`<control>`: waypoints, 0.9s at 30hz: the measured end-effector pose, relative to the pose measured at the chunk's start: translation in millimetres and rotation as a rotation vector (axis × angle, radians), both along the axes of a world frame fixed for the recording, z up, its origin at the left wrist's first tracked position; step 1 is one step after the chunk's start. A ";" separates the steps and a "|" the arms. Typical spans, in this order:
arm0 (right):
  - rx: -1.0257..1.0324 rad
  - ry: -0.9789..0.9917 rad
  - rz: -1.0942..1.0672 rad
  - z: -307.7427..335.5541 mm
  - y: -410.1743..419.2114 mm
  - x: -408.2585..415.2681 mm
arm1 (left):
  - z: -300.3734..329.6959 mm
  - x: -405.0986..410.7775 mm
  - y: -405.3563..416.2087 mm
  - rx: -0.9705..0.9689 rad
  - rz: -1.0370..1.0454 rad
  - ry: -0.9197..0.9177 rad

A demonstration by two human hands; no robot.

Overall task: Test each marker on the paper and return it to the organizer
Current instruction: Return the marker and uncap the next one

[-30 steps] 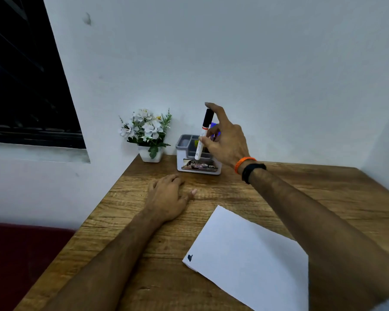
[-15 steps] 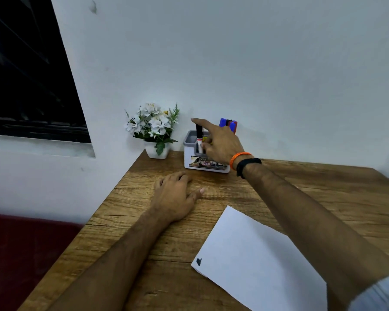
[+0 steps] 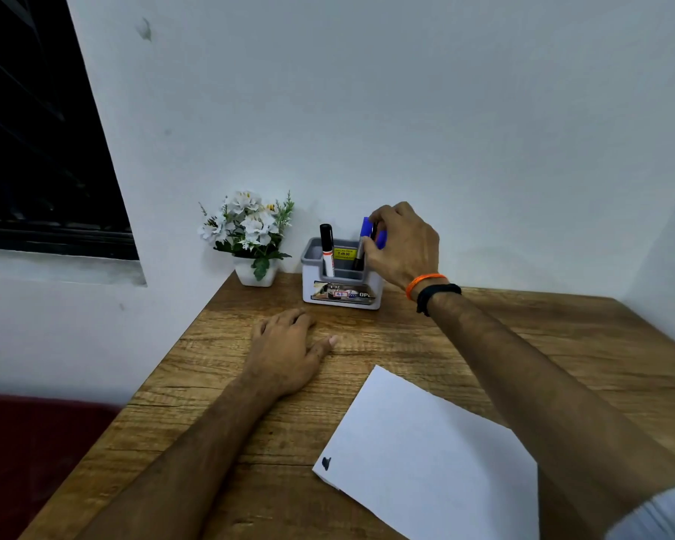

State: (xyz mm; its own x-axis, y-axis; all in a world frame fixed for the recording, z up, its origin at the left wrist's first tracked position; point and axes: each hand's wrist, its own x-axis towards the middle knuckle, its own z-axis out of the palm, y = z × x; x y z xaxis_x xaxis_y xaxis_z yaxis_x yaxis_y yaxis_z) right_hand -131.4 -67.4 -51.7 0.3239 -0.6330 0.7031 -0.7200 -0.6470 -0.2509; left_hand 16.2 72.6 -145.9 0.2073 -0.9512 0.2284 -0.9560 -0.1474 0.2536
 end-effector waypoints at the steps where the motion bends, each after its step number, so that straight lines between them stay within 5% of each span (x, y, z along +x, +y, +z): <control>1: -0.005 0.019 -0.018 0.5 -1.6 1.9 | 0.1 0.1 -0.1 0.003 0.002 0.000; 8: 0.175 0.103 -0.143 3.1 -16.7 17.9 | -0.8 0.6 -0.6 -0.013 -0.005 0.001; 13: 0.124 -0.130 0.043 -2.1 -11.4 17.5 | -1.9 1.2 -2.4 -0.018 -0.003 0.006; 19: 0.111 -0.040 0.070 -0.8 -2.1 12.6 | -1.7 0.0 -1.5 -0.019 -0.004 0.008; 27: 0.153 -0.501 0.236 31.9 15.8 1.4 | 0.4 0.0 -0.5 0.007 0.002 0.022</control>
State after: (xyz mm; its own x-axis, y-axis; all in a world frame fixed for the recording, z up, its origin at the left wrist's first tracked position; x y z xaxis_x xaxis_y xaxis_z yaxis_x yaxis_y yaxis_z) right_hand -130.0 -51.6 -19.9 0.1199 -0.6905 0.7133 -0.3296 -0.7054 -0.6275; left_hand 16.3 72.1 -145.6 0.2138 -0.9524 0.2175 -0.9501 -0.1509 0.2732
